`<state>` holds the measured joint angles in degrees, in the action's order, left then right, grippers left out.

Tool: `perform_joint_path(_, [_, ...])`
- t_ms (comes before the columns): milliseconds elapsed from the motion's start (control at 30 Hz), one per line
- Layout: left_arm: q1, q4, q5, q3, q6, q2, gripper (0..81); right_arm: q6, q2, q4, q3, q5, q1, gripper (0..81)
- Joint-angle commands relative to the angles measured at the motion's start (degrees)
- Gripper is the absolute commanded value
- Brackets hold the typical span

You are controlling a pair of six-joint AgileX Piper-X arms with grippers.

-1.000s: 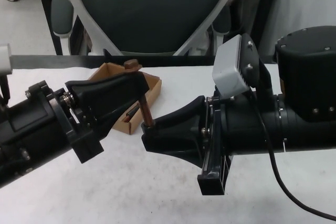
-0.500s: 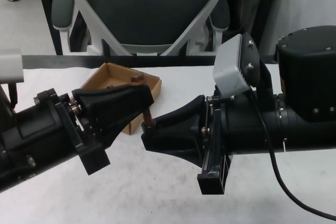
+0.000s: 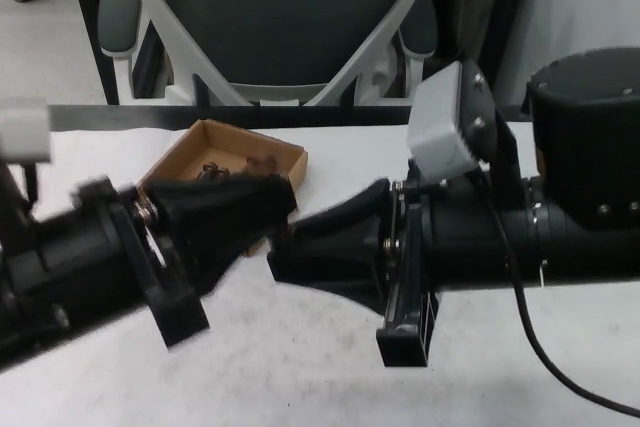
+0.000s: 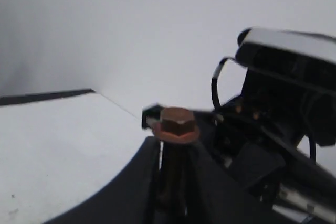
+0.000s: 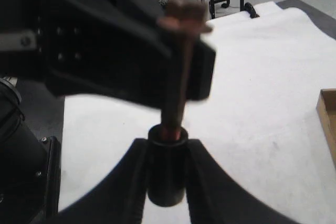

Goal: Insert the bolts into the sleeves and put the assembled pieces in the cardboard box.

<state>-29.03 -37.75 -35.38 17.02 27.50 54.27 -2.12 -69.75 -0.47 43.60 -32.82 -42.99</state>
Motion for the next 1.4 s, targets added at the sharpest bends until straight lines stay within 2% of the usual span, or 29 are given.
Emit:
perform_joint_path(0, [-0.3,1.0,-2.4,-0.2,-0.5,0.0,28.9,-0.3,1.1,-2.8,1.1,-0.5,0.0,0.2])
perform_joint_path(133, [-0.3,1.0,-2.4,-0.2,-0.5,0.0,47.7,-0.3,1.1,-2.8,1.1,-0.3,0.0,0.2])
perform_joint_path(200, [-0.2,1.0,-2.4,-0.2,-0.5,0.0,51.5,-0.3,1.1,-2.8,1.1,0.7,0.0,0.2])
perform_joint_path(367, [-0.1,-1.2,-1.5,0.0,-0.5,0.0,51.2,-0.3,1.1,-2.8,1.1,0.8,0.0,0.2])
perform_joint_path(467, [1.7,-3.4,1.3,0.0,-0.6,0.0,50.6,-0.3,1.1,-2.8,1.1,0.8,0.0,0.2])
perform_joint_path(667, [10.8,-5.0,-1.3,1.6,-2.8,-0.5,50.0,3.5,1.1,-2.8,1.1,4.9,0.2,0.2])
perform_joint_path(833, [17.1,-4.9,-3.2,2.6,-4.8,-4.2,39.6,3.5,1.1,-0.5,1.6,6.7,2.1,0.2])
perform_joint_path(933, [19.3,-4.0,-6.7,2.6,-6.1,-7.7,29.5,2.5,1.1,6.1,4.0,9.4,3.4,0.2])
perform_joint_path(1067, [19.8,1.3,-8.1,2.6,-8.4,-12.7,14.7,-1.8,0.0,13.8,8.5,9.9,5.2,0.2])
perform_joint_path(1200, [19.8,12.3,-8.1,2.6,-11.6,-18.6,0.2,-1.7,-2.8,16.9,12.2,9.9,6.6,0.2])
perform_joint_path(1367, [19.8,28.8,-4.3,2.6,-18.1,-26.9,0.8,-1.2,-9.1,20.0,17.3,9.4,6.6,0.2])
